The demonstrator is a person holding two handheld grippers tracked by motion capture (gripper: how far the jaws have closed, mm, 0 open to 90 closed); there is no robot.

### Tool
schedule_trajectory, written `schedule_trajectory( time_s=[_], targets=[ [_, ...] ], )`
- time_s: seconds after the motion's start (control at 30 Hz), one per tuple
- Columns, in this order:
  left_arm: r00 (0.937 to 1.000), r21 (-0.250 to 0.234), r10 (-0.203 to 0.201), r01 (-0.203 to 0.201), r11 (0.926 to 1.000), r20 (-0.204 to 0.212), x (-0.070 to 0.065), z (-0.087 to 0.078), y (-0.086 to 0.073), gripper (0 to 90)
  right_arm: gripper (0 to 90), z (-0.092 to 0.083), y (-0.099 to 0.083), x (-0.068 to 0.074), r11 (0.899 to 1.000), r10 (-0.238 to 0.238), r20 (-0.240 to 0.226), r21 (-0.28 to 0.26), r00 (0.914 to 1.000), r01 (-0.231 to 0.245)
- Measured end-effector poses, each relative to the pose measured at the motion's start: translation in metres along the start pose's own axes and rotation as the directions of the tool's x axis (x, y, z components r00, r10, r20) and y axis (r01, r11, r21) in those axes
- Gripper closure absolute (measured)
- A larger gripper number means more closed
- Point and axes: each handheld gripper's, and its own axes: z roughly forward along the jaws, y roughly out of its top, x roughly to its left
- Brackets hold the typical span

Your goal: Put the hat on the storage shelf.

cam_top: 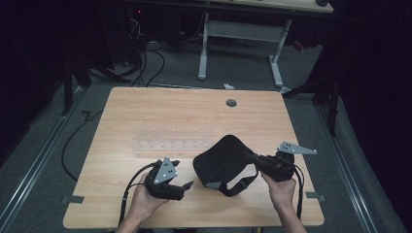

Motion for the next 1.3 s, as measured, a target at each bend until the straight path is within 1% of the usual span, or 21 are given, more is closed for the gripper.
schedule_trajectory(
  time_s=[0.07,0.1,0.13,0.17,0.23,0.33,0.5,0.6,0.73,0.87,0.9,1.03,1.17,1.3],
  targets=[
    [1.0,0.004,0.002,-0.002,1.0,0.002,-0.001,0.002,-0.001,20.4,86.7,0.003,0.0,0.001,1.0,0.0,-0.005,0.006,1.0,0.0],
    [0.9999,0.01,0.013,-0.013,0.9999,0.001,-0.001,0.002,-0.001,20.6,86.7,0.007,0.001,0.003,1.0,0.0,-0.012,0.012,0.9999,0.0],
    [0.9999,0.006,0.011,-0.011,0.9999,0.0,-0.002,0.003,-0.002,20.6,86.7,0.007,0.001,0.003,1.0,0.0,-0.012,0.012,0.9999,0.0],
    [0.9997,0.011,0.026,-0.026,0.9996,-0.003,-0.002,0.004,-0.003,21.0,86.7,0.011,0.001,0.005,1.0,0.001,-0.017,0.019,0.9998,0.0],
    [0.9998,0.009,0.022,-0.022,0.9997,-0.001,-0.003,0.004,-0.003,21.0,86.7,0.012,0.001,0.005,1.0,0.0,-0.02,0.022,0.9998,0.0],
    [0.9995,0.013,0.032,-0.033,0.9994,0.002,-0.003,0.005,-0.003,21.7,86.7,0.017,0.001,0.008,1.0,0.002,-0.027,0.031,0.9996,-0.001],
    [0.9993,0.013,0.036,-0.036,0.9993,0.006,-0.004,0.005,-0.003,23.1,86.6,0.024,0.001,0.011,0.999,0.0,-0.038,0.048,0.9993,0.002],
    [0.9991,0.007,0.041,-0.042,0.9991,0.009,-0.005,0.005,-0.004,24.5,86.6,0.027,0.001,0.013,0.998,0.003,-0.041,0.055,0.9991,0.0],
    [0.9977,0.009,0.067,-0.067,0.9977,0.009,-0.006,0.004,-0.005,27.3,86.6,0.03,0.001,0.015,0.998,0.0,-0.042,0.064,0.9991,0.002],
    [0.9975,0.015,0.07,-0.071,0.9974,0.008,-0.006,0.004,-0.006,29.9,86.6,0.031,0.001,0.017,0.998,-0.009,-0.048,0.067,0.9988,0.012],
    [0.9978,0.013,0.065,-0.065,0.9978,0.01,-0.007,0.004,-0.006,30.5,86.6,0.031,0.001,0.018,0.997,-0.006,-0.05,0.071,0.9987,0.01],
    [0.9976,0.01,0.069,-0.069,0.9976,0.004,-0.006,0.005,-0.006,31.2,86.6,0.035,0.001,0.021,0.997,-0.016,-0.067,0.079,0.9976,0.021],
    [0.9972,0.018,0.075,-0.075,0.997,0.001,-0.006,0.005,-0.007,33.1,86.6,0.04,0.0,0.024,0.996,-0.008,-0.097,0.088,0.9953,0.017],
    [0.997,0.016,0.077,-0.077,0.9969,-0.003,-0.005,0.005,-0.006,34.7,86.5,0.042,0.0,0.027,0.996,-0.011,-0.114,0.091,0.9934,0.022]
  ],
)
